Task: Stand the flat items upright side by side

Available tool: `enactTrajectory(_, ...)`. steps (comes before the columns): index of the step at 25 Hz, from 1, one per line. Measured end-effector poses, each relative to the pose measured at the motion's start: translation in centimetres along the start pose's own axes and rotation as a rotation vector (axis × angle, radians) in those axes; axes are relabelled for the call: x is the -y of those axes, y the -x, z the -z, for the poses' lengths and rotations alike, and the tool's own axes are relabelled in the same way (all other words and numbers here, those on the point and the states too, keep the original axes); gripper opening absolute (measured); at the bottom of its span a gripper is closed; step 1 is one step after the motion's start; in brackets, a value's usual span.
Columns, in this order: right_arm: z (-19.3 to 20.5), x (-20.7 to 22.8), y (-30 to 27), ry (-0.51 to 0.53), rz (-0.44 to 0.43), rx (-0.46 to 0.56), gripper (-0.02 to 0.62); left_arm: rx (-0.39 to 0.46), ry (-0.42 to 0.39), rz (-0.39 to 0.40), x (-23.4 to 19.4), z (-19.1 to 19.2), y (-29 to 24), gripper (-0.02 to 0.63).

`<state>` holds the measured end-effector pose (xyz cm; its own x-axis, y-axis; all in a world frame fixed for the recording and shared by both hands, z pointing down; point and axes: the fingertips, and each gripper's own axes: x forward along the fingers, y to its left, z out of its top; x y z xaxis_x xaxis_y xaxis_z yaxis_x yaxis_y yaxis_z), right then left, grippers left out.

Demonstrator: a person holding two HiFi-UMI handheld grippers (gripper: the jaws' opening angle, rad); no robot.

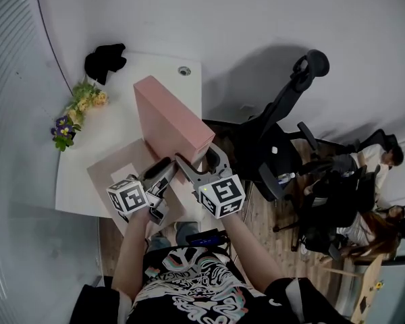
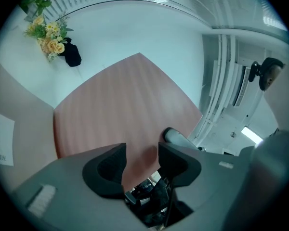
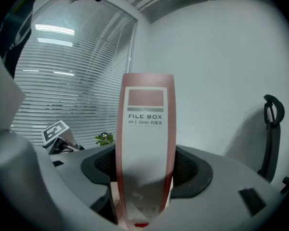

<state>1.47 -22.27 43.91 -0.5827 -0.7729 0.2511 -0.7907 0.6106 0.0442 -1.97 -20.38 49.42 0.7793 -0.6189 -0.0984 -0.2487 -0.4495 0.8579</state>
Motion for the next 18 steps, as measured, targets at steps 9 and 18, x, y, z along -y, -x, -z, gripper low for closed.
enactTrajectory(9,3.8,-0.1,0.7,-0.135,-0.001,-0.073,0.31,-0.058,-0.035,-0.07,-1.6,1.9,0.0,0.169)
enactTrajectory(18,3.4,-0.4,1.5,-0.144,-0.006,-0.058,0.311,-0.048,-0.01,-0.082,-1.9,2.0,0.3,0.176)
